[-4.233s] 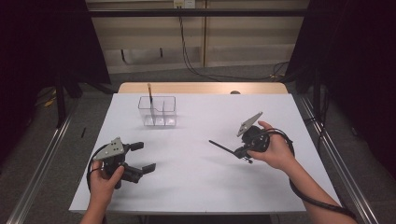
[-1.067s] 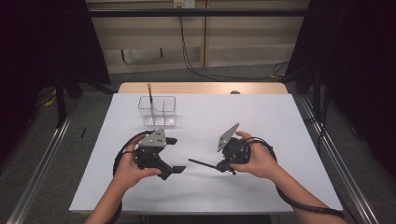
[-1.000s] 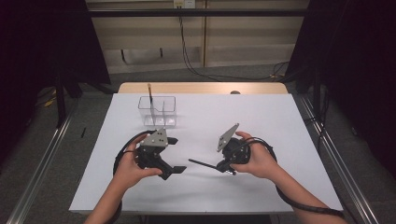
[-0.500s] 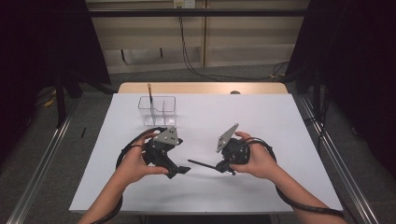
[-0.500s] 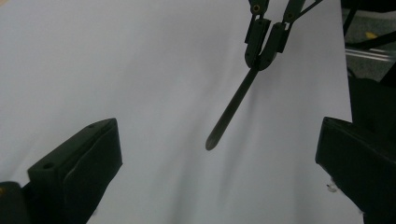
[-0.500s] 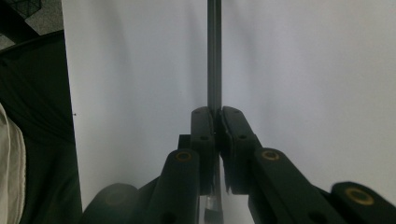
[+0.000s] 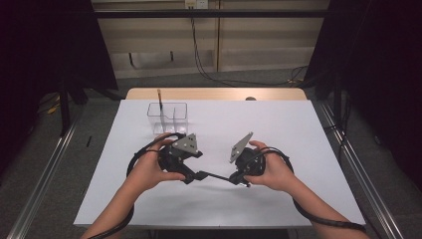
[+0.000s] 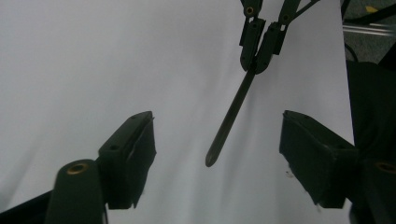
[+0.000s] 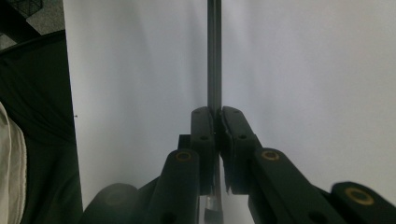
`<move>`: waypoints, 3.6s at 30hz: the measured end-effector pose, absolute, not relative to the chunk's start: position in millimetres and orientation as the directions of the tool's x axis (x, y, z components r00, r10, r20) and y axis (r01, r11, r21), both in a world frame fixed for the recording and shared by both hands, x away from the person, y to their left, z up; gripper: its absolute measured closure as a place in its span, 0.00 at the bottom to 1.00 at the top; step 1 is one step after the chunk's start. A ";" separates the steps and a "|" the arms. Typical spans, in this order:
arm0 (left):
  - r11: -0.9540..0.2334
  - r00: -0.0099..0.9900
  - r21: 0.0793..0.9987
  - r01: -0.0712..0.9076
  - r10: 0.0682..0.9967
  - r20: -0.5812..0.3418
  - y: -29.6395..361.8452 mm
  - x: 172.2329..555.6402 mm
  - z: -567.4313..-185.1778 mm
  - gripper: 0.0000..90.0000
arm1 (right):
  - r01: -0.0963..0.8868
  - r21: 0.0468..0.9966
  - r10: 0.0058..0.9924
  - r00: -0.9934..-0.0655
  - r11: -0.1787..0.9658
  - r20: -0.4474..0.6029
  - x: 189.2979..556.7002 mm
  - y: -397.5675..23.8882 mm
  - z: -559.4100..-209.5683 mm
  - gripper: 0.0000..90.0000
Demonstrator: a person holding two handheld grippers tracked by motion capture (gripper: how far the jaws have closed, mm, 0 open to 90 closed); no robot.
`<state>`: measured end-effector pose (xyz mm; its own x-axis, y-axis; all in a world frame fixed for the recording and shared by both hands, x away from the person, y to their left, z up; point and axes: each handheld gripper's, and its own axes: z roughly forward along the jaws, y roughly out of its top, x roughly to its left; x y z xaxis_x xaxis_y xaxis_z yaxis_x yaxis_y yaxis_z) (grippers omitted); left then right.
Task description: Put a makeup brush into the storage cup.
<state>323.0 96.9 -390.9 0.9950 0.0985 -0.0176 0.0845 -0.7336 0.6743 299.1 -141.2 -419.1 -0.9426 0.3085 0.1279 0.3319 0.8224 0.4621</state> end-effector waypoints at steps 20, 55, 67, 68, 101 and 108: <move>-0.805 1.000 0.593 -0.011 -0.002 0.015 73.8 320.1 -393.7 0.62 | 0.323 0.454 0.302 -0.946 0.830 0.120 299.7 -141.6 -416.0 0.94; -0.864 0.998 0.502 -0.034 -0.055 -0.026 63.2 312.5 -425.0 0.93 | 0.278 0.537 0.251 -0.960 0.797 0.124 302.9 -139.9 -394.3 0.94; -0.858 0.999 0.514 -0.004 -0.026 -0.036 67.2 313.5 -425.9 0.93 | 0.305 0.562 0.275 -0.951 0.769 0.141 304.3 -144.3 -395.8 0.81; -0.855 0.999 0.519 -0.002 -0.025 -0.039 67.8 314.0 -426.2 0.93 | 0.309 0.567 0.276 -0.950 0.764 0.147 304.6 -145.5 -396.0 0.80; -0.821 0.998 0.568 0.058 0.031 -0.057 77.5 315.1 -425.0 0.93 | 0.394 0.814 0.399 -0.890 0.427 0.222 300.6 -185.2 -424.4 0.14; -0.788 0.997 0.611 0.079 0.051 -0.063 82.5 315.2 -426.2 0.93 | 0.392 0.832 0.418 -0.882 0.393 0.218 298.9 -190.5 -429.2 0.12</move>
